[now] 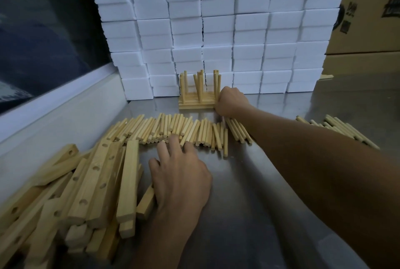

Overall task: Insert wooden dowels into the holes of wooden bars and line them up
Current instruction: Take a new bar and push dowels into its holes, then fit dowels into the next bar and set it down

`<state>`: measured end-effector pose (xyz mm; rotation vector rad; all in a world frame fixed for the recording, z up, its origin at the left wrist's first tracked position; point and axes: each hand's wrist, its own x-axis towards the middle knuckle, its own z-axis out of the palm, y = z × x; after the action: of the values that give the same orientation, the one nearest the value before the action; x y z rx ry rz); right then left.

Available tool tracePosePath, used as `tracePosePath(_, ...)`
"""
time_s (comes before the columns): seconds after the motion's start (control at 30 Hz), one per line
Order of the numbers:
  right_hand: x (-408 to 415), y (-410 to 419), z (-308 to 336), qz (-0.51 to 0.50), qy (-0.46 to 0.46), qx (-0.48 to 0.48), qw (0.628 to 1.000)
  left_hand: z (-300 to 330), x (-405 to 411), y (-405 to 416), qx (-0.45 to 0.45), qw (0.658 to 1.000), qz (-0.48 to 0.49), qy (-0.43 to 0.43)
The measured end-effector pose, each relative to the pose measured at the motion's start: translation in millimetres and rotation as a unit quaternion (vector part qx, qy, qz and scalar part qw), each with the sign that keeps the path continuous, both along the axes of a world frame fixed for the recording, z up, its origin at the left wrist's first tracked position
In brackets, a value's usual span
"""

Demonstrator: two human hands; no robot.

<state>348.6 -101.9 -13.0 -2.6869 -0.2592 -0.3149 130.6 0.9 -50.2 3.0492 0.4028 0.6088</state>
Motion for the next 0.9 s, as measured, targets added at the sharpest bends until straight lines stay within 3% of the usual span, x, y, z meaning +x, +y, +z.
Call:
tracePosePath(0.17,-25,-14,11,0.008,-0.029,0.025,0.999,3,-1,-1,0.004,1.0,-0.002,-0.006)
tracePosePath(0.53,-137,-46,-4,0.039,-0.16,0.203,0.965,11,-10,-2,-0.014,0.999,0.044,0.002)
tracePosePath(0.73,-172,-73,-32,0.031,-0.189,0.19,0.963,14,-12,0,-0.058,0.998,0.034,0.01)
tracePosePath(0.9,-173,-69,-34,0.059,-0.162,0.154,0.973,20,-15,-7,-0.074,0.996,0.0,-0.056)
